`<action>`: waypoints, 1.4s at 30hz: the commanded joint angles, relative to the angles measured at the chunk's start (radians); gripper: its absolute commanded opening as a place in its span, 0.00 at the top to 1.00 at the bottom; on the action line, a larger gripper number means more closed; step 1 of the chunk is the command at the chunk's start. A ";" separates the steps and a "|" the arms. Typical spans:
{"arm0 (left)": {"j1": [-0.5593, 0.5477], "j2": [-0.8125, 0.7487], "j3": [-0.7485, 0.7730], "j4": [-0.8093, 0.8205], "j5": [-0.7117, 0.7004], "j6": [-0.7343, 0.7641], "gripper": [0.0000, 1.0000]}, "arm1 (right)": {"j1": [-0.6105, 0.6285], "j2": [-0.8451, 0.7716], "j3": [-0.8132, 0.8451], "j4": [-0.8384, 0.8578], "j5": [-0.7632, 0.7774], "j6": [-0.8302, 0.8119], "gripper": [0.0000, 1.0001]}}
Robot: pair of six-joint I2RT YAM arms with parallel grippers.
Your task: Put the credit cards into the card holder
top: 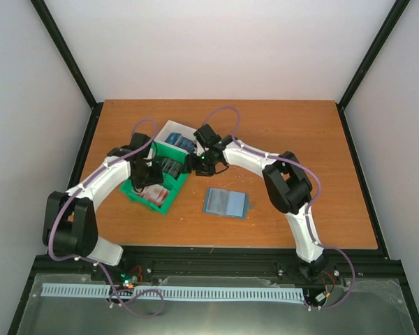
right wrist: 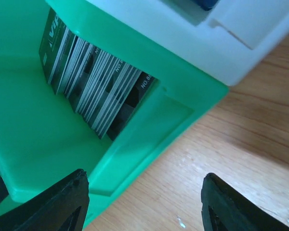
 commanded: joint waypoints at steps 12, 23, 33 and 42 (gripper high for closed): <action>0.000 0.042 0.013 -0.009 -0.232 -0.059 0.48 | 0.013 0.157 0.161 -0.020 0.071 0.069 0.57; 0.000 0.096 0.011 0.032 -0.225 -0.020 0.64 | -0.044 0.190 0.212 -0.045 0.070 -0.010 0.70; 0.000 0.118 -0.028 0.115 -0.135 0.001 0.65 | -0.043 0.149 0.144 -0.029 0.066 -0.057 0.71; 0.000 0.136 -0.050 0.115 -0.179 0.010 0.69 | -0.038 0.137 0.123 -0.027 0.072 -0.070 0.70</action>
